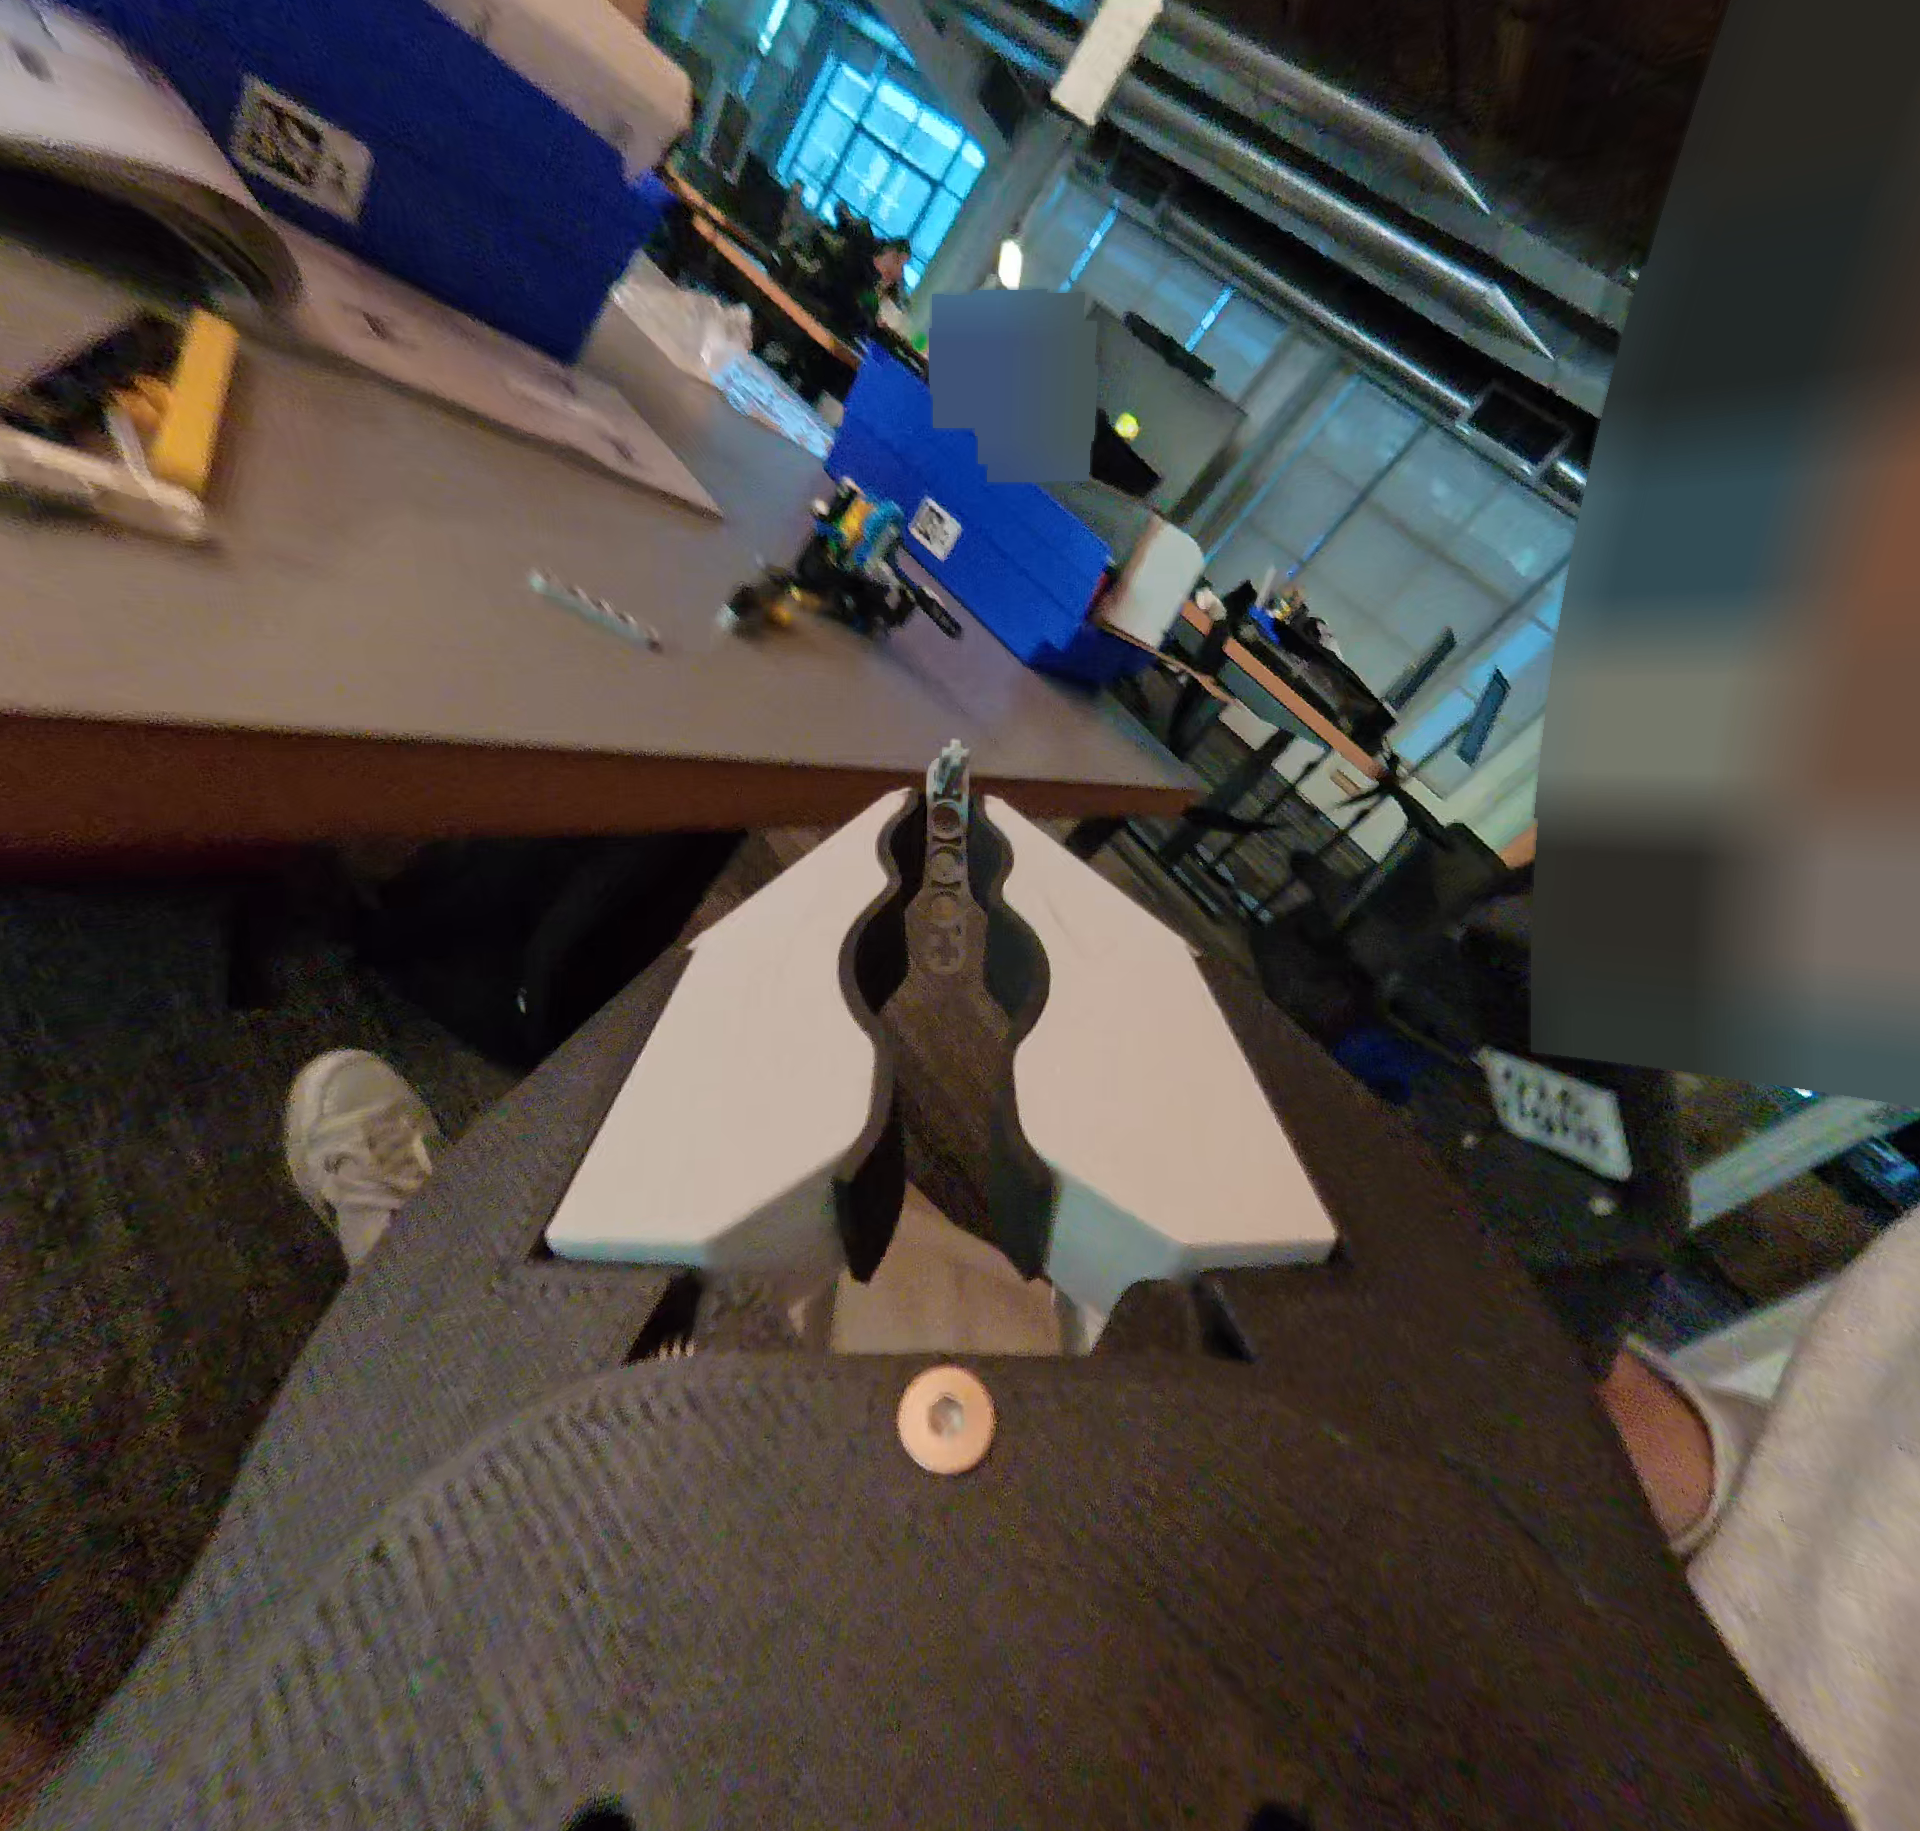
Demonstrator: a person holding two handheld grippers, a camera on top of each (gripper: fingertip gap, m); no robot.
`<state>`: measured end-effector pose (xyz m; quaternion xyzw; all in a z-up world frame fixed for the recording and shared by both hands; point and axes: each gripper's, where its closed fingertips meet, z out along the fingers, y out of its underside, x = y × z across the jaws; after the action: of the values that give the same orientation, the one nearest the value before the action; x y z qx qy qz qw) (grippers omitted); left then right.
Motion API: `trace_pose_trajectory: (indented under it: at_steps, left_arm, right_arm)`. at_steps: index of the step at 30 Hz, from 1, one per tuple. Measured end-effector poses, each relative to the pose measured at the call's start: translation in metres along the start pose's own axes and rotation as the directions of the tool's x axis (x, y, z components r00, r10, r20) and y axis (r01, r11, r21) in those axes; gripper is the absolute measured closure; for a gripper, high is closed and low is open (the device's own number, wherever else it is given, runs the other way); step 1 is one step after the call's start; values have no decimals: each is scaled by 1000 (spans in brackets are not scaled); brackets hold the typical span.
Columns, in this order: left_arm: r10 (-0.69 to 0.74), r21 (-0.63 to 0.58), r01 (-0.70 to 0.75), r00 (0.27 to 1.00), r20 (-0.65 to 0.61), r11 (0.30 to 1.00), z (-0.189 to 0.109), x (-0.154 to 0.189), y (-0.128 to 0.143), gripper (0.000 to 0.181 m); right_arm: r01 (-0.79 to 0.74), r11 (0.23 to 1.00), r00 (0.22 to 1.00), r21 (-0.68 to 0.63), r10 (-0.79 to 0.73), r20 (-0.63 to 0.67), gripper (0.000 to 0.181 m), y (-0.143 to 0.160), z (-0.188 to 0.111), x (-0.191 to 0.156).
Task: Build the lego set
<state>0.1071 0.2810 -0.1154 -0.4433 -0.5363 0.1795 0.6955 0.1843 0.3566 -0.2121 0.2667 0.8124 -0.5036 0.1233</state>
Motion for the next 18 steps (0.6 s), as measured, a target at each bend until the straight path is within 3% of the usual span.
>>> trace_pose_trajectory:
  at_steps: [3, 6, 10, 18]
  left_arm:
    - [44, 9, -44, 999, -6, 999, 30, -11, -18, 177]
    - [92, -5, -93, 995, -44, 996, 56, -12, -33, 177]
    - [137, -12, -139, 988, -70, 990, 70, -15, -50, 177]
    - [148, 27, -145, 978, -144, 989, 91, -32, -108, 177]
  right_arm:
    - [-54, 993, 998, -108, 49, -45, 142, 17, 5, 44]
    - [-104, 995, 994, 6, 104, 27, 139, -23, 3, 50]
    - [30, 993, 1000, 114, -31, 4, 139, -77, 6, 53]
    - [160, 973, 987, 165, -162, 1, 140, -138, 34, 57]
